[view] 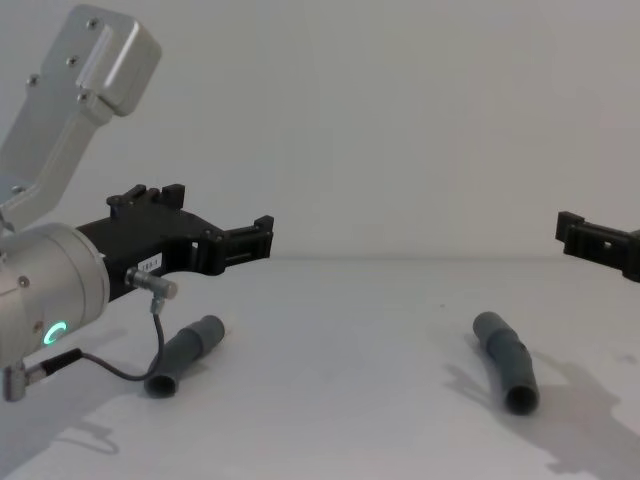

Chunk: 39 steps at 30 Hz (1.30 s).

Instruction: Use both hands to pick up one end of the pipe from the table, align the ends, and insert them.

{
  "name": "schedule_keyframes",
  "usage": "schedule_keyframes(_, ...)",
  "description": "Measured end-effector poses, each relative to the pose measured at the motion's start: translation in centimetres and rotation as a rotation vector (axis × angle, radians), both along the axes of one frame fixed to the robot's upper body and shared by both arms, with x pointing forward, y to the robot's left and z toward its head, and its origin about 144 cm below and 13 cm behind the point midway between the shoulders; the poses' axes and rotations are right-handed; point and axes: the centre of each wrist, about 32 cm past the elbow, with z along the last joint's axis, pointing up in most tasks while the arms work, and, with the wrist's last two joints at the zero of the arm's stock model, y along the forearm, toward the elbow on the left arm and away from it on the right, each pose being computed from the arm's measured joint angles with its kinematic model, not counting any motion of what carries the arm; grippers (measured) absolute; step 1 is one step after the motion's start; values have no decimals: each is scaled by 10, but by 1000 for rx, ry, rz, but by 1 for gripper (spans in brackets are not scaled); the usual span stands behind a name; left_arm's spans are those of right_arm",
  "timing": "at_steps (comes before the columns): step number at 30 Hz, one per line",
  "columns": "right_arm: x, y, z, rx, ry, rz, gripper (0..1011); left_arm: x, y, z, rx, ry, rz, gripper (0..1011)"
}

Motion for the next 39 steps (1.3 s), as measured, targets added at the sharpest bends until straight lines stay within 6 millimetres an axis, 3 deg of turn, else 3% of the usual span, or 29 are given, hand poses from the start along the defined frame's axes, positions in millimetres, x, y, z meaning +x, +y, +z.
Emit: schedule_keyframes(39,0,0,0,0,0,0,1000,0,0,0,0,0,0,1001)
